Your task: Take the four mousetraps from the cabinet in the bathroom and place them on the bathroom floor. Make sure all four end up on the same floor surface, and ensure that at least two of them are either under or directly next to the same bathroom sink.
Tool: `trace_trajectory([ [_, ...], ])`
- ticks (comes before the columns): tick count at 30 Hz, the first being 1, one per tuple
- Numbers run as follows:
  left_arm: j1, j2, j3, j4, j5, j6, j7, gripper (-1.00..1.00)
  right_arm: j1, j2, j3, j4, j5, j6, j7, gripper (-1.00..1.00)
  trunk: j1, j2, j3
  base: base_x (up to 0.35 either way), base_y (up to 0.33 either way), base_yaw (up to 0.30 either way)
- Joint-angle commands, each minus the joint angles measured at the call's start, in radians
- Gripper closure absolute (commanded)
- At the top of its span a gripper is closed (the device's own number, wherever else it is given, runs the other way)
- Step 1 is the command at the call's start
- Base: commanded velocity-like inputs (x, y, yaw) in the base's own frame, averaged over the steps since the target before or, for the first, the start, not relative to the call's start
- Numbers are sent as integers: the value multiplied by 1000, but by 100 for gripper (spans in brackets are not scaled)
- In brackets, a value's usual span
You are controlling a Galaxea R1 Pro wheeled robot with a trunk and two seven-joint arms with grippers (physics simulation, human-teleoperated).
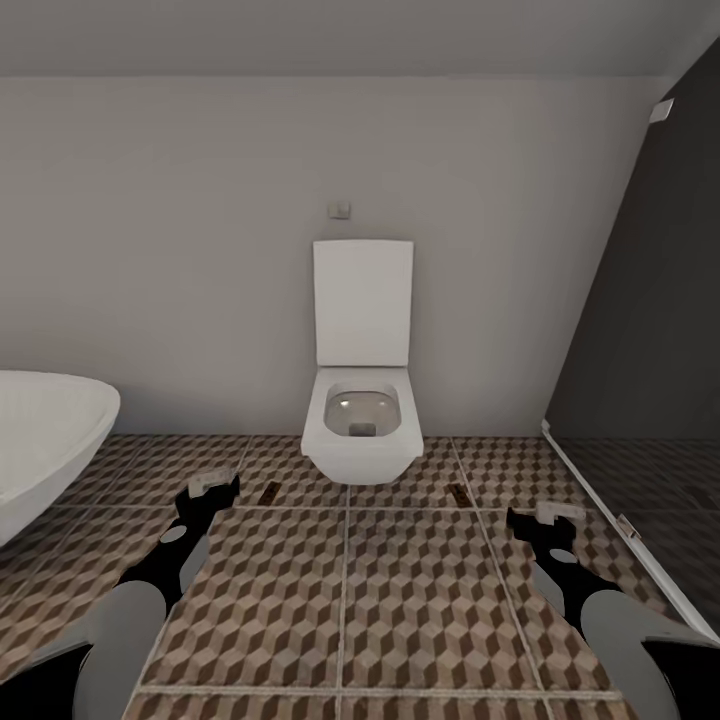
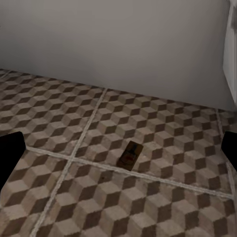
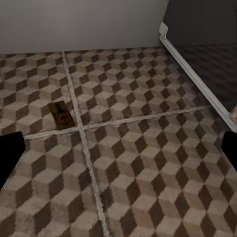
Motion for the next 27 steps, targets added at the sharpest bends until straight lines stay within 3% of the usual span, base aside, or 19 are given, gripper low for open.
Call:
trace_trajectory([
  [1, -1, -1, 7, 1, -10, -4, 0, -100, 0, 0, -4, 1, -5, -5, 2, -100, -1, 0, 3, 0, 0, 0],
  [12, -1, 1, 8, 16, -9, -4, 0, -100, 0, 3, -6, 2, -4, -5, 3, -100, -6, 3, 46, 0, 0, 0],
  [27, -1, 6, 8, 126, -11, -13, 6, -100, 1, 7, -7, 11, -3, -6, 4, -100, -12, 6, 104, 0, 0, 0],
])
